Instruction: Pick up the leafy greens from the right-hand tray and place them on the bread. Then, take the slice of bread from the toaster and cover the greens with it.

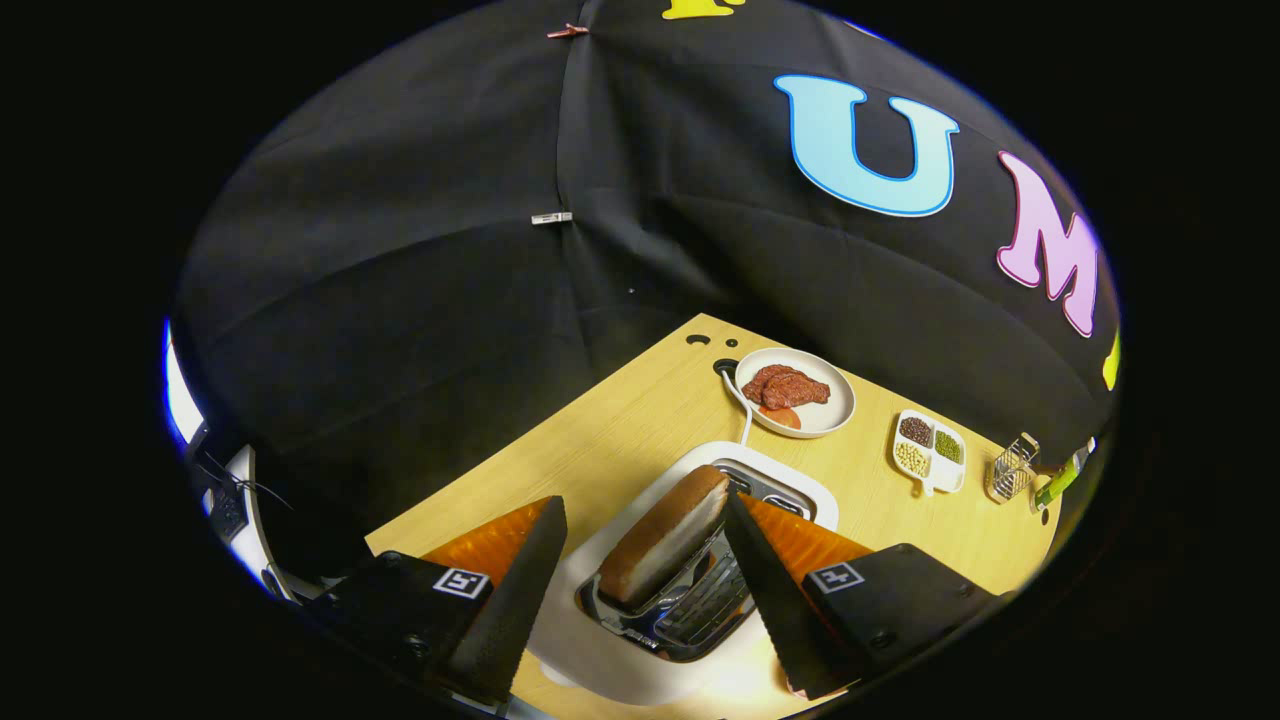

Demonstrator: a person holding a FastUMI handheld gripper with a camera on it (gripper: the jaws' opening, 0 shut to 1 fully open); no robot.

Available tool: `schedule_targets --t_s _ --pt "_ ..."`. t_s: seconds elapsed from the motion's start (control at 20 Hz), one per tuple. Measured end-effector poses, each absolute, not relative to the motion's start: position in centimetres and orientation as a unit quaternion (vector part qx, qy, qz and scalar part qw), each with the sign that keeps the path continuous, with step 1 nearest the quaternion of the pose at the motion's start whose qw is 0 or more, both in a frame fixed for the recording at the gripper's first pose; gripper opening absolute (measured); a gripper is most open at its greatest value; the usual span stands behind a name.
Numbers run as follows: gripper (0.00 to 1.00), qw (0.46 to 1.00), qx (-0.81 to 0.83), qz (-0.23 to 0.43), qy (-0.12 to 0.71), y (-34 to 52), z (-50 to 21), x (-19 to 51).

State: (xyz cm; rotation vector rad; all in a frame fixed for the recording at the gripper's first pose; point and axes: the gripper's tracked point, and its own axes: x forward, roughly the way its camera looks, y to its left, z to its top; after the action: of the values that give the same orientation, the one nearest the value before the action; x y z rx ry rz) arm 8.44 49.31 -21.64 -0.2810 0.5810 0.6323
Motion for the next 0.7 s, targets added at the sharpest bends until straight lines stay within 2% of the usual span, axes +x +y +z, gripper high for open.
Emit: schedule_targets --t_s 0.1,0.25,0.5,0.55,0.7 --pt "0.96 0.899 -0.144 0.305 0.28 49.5 -22.1 8.7" --pt "0.75 0.898 -0.157 0.294 0.286 48.8 -22.7 8.9" --pt "0.49 0.898 -0.147 0.282 0.303 48.3 -22.8 8.6" --pt "0.37 0.899 -0.145 0.279 0.307 48.0 -22.6 8.4" --pt "0.22 0.898 -0.127 0.271 0.324 47.6 -22.6 8.5"
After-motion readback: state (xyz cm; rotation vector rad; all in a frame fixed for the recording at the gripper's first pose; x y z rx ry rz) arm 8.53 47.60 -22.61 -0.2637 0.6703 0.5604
